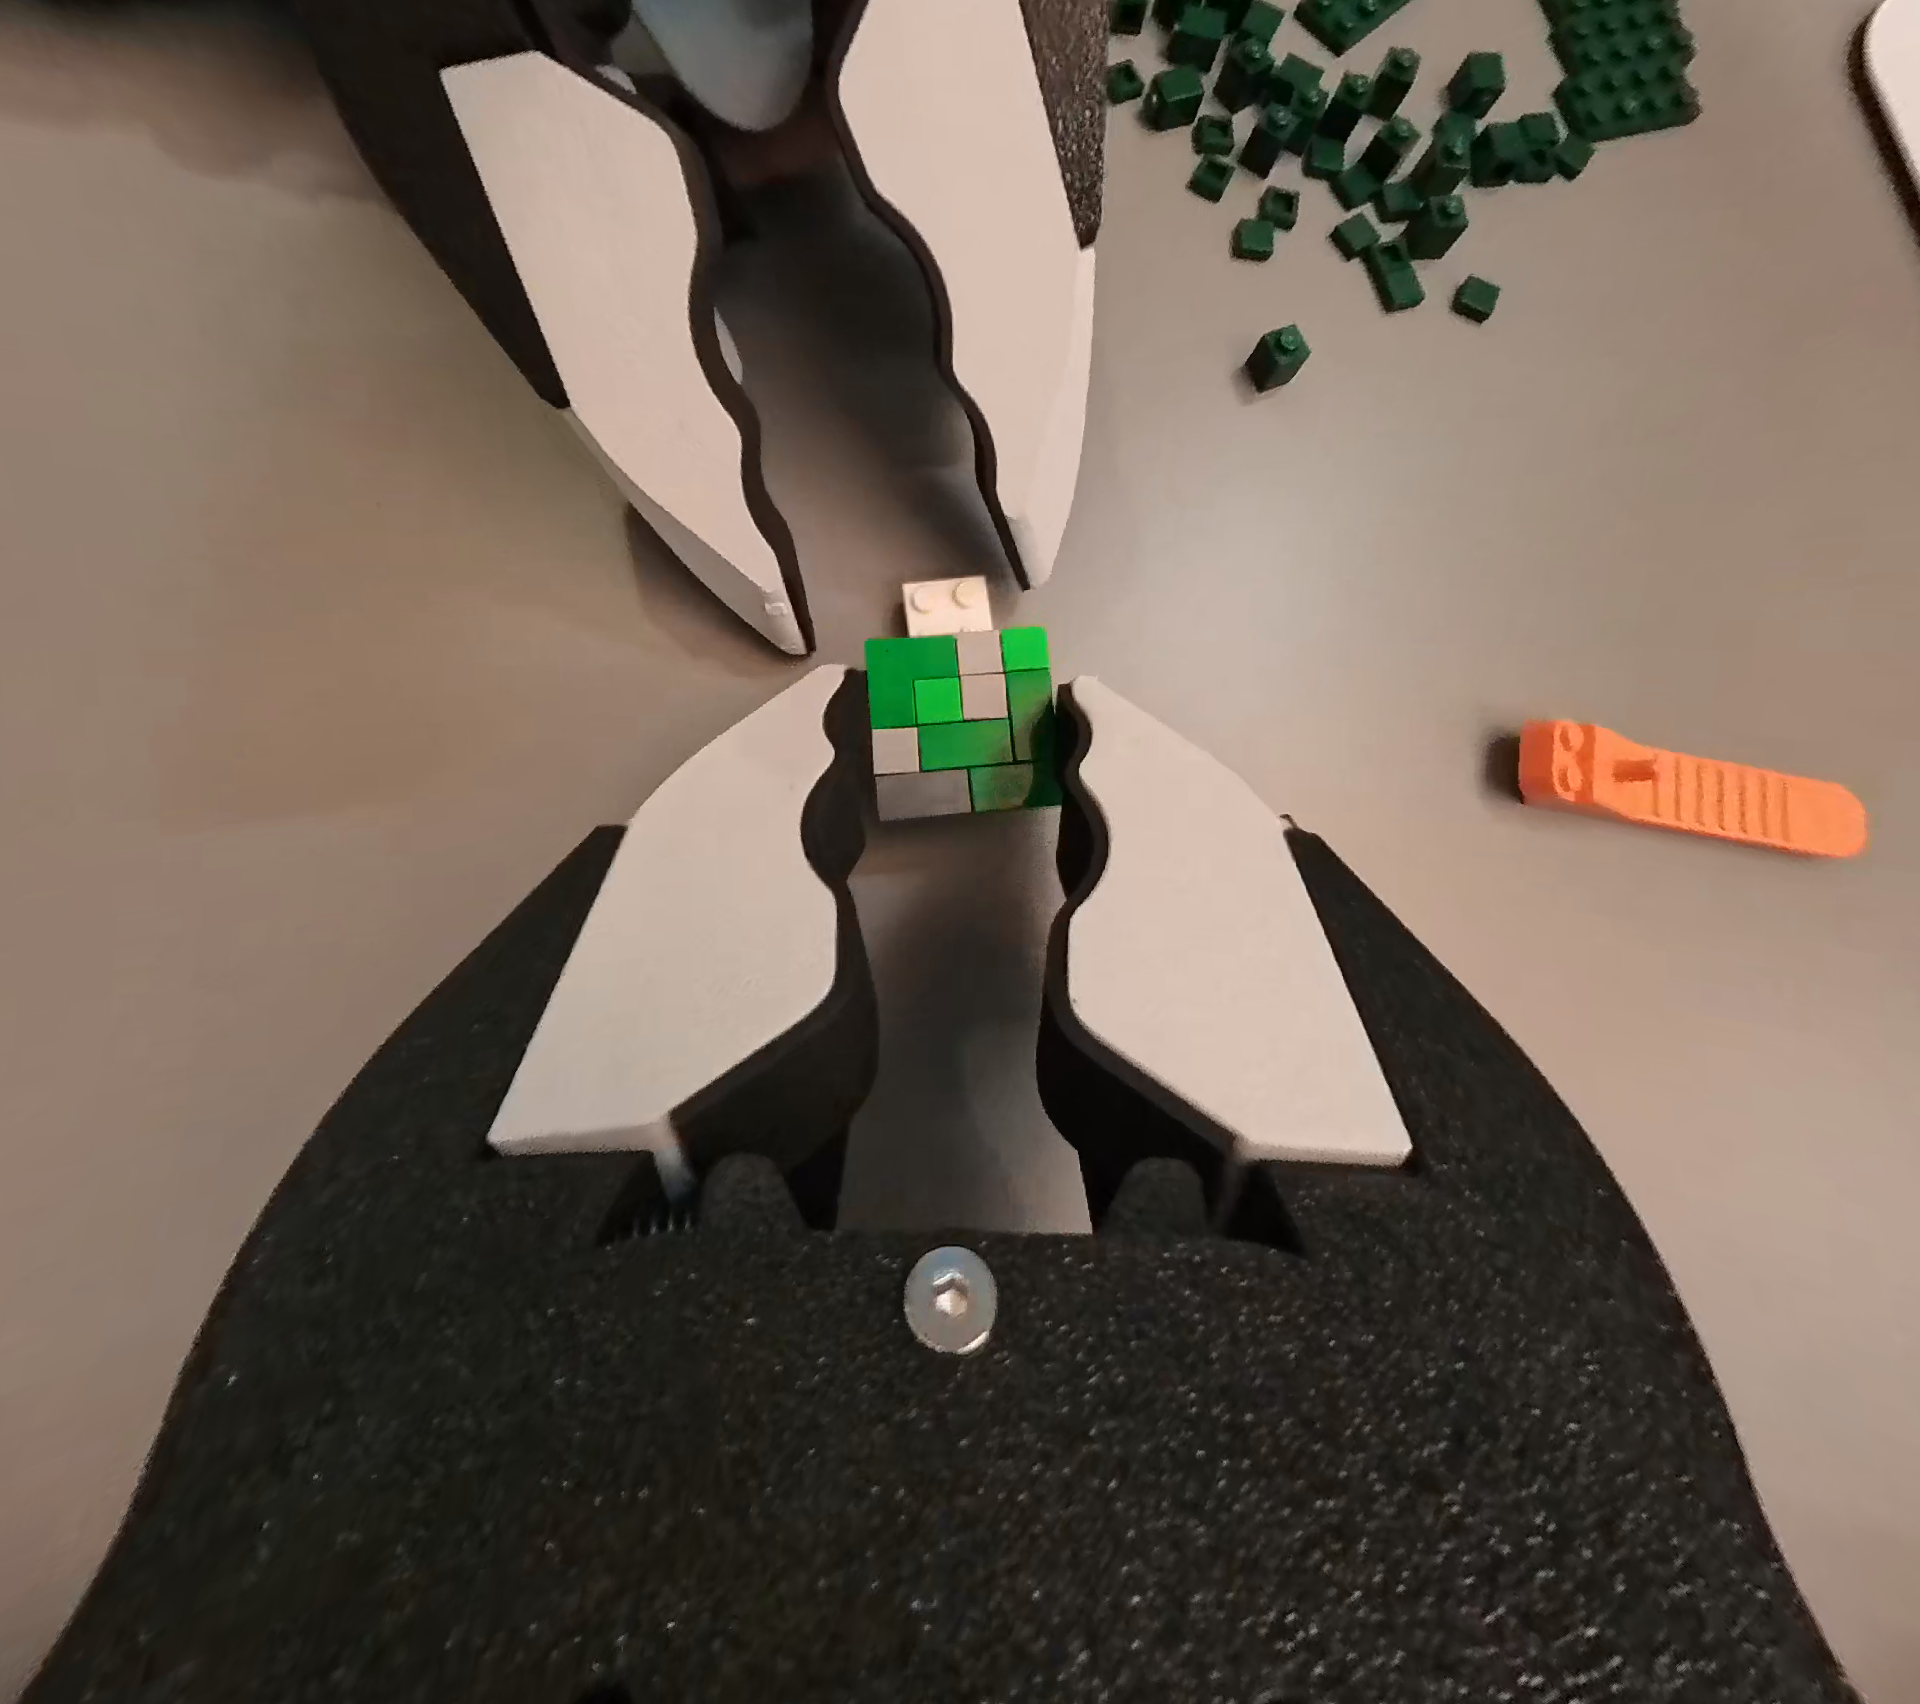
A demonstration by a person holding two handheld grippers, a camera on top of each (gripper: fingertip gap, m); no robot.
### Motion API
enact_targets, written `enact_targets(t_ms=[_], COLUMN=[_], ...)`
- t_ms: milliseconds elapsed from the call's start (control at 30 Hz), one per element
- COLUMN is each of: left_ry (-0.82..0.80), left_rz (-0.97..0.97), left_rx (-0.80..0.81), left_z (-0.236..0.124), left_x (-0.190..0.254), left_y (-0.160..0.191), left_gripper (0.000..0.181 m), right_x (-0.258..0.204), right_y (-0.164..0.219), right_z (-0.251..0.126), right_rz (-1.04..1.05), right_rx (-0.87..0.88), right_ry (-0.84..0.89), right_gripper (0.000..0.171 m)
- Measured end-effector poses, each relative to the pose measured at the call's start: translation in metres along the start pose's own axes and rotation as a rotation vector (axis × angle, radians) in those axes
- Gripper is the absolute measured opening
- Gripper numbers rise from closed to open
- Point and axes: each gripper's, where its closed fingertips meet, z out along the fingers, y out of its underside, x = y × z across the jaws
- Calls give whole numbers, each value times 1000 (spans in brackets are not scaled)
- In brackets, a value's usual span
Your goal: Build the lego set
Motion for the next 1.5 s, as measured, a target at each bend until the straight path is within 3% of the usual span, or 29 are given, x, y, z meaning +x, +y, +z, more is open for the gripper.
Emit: enact_targets(t_ms=[400, 633, 1067, 1200, 1333, 1500], left_ry=[-2, 19, 21, 12, 6, -6], left_rz=[0, 19, 23, 23, 13, -11], left_rx=[-2, -3, -7, -7, -2, 78], left_z=[3, 5, 6, 6, 5, -2], left_x=[-10, -8, -8, -9, -10, -15], left_y=[0, -2, -1, -1, -2, -10], left_gripper=[38, 24, 16, 16, 16, 16], right_x=[0, 10, 19, 19, 20, 11], right_y=[0, 4, 54, 53, 47, 6], right_z=[-3, -17, -32, -32, -35, -39], right_rz=[-10, 17, 116, 103, 72, 17], right_rx=[6, 26, -69, -61, -42, 106], right_ry=[-11, 31, 135, 139, 167, 222], right_gripper=[33, 33, 33, 34, 48, 46])
